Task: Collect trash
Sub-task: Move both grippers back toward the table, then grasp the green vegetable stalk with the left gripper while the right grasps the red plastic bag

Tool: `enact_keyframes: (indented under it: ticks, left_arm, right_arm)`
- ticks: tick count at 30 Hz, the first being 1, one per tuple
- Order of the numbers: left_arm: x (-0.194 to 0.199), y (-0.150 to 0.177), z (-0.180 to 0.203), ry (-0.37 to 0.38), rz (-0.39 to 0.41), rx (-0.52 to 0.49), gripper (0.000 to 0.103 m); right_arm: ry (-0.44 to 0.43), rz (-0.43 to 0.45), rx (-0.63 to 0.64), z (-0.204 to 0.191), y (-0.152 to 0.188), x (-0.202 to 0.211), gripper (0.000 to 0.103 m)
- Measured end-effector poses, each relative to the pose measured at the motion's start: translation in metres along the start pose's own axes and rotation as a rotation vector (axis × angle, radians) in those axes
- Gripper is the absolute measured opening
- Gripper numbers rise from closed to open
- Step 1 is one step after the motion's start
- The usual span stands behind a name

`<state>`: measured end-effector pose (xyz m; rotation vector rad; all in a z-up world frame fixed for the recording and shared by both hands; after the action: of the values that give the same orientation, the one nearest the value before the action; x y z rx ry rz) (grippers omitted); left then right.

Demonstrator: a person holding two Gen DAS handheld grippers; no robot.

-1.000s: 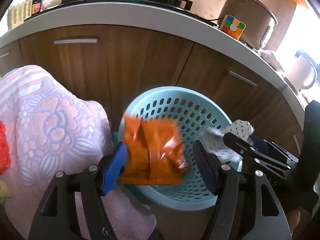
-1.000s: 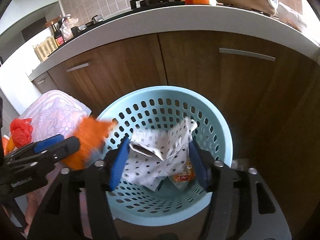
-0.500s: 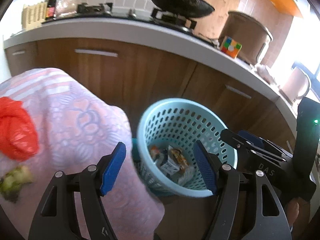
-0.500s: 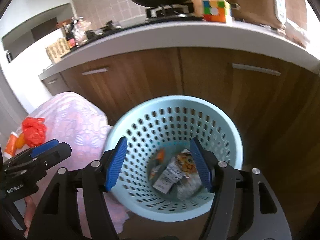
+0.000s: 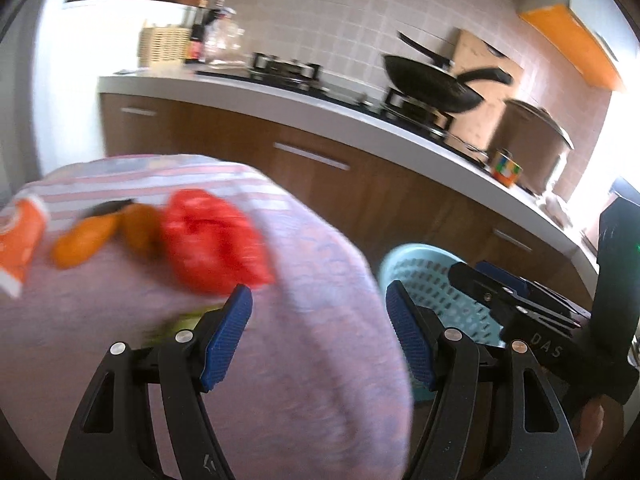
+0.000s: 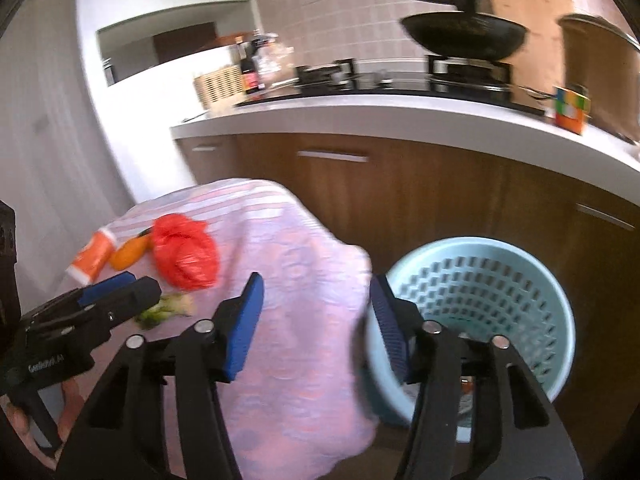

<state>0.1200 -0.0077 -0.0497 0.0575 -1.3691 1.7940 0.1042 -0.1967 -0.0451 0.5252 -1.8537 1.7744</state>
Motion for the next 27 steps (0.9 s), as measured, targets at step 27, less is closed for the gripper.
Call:
enact_keyframes:
  ticks: [27]
  left_arm:
    - [-0.030, 0.035, -0.066, -0.071, -0.299, -0.079, 0.040]
  right_arm:
    - [-0.101, -0.113, 0.056, -0.067, 0.008, -0.031, 0.034]
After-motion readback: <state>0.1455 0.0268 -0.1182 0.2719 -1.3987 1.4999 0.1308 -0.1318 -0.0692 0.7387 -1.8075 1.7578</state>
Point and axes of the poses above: each gripper's, at about its wrist camera, not at the fingertips, and x roughly against the way its jaws point, z to its right, y to its underside, the point moved 2 cm from there along -x, roughly the way its jaws point, and after that the axes turned 13 degrees about y, right-handed, at the moved point
